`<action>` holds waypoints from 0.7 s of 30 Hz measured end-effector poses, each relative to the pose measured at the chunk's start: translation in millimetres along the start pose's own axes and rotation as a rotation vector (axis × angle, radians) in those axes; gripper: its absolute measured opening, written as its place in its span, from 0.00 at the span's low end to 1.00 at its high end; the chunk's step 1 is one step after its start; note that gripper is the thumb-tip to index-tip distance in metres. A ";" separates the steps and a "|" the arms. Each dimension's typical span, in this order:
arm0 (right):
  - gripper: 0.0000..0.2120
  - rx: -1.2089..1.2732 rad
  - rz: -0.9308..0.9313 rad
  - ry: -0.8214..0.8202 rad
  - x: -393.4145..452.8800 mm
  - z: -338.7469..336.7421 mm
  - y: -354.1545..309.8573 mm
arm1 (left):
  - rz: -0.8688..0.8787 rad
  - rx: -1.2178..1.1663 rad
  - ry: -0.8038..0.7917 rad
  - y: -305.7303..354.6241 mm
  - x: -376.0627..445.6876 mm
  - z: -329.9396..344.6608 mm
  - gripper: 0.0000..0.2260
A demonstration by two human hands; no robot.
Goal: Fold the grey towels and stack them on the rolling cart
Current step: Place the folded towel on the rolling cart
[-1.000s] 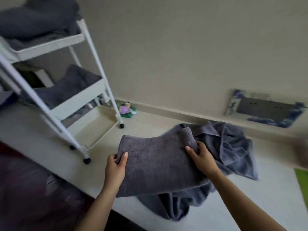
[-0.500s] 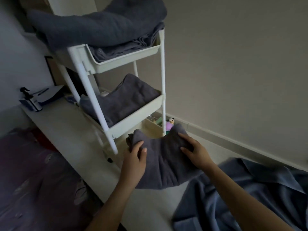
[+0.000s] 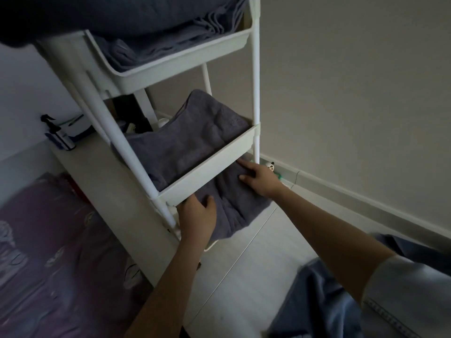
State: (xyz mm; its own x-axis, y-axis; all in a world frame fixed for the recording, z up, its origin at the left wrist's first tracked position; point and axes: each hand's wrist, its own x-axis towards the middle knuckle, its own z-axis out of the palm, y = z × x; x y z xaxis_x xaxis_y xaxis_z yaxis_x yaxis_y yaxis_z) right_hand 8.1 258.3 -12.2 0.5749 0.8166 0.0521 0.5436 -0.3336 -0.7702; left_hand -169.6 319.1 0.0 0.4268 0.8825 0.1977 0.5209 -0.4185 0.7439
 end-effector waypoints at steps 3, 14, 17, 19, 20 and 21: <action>0.25 -0.043 -0.058 -0.021 13.0 7.6 -2.2 | -0.039 0.048 0.026 -2.7 4.1 8.8 0.28; 0.18 -0.218 -0.128 -0.121 60.8 38.5 -6.8 | -0.254 0.295 0.041 -39.0 15.2 33.8 0.31; 0.23 -0.303 -0.083 -0.195 72.0 43.4 5.8 | -0.355 0.456 -0.045 -44.5 19.4 43.1 0.37; 0.23 -0.407 -0.054 -0.215 73.1 46.8 8.5 | -0.365 0.612 -0.100 -41.9 19.7 45.7 0.39; 0.24 -0.550 -0.072 -0.182 71.4 49.7 6.8 | -0.306 0.726 -0.122 -41.5 18.9 47.8 0.39; 0.25 -0.722 -0.120 -0.134 68.8 52.6 4.6 | -0.205 0.830 -0.139 -42.0 19.0 51.4 0.38</action>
State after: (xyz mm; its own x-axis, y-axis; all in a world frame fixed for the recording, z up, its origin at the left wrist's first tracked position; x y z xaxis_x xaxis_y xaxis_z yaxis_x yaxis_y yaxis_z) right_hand 18.0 337.7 -45.6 0.4317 0.9020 -0.0040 0.8912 -0.4273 -0.1522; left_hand -145.4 342.4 -60.3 0.3233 0.9462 -0.0098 0.9457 -0.3227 0.0391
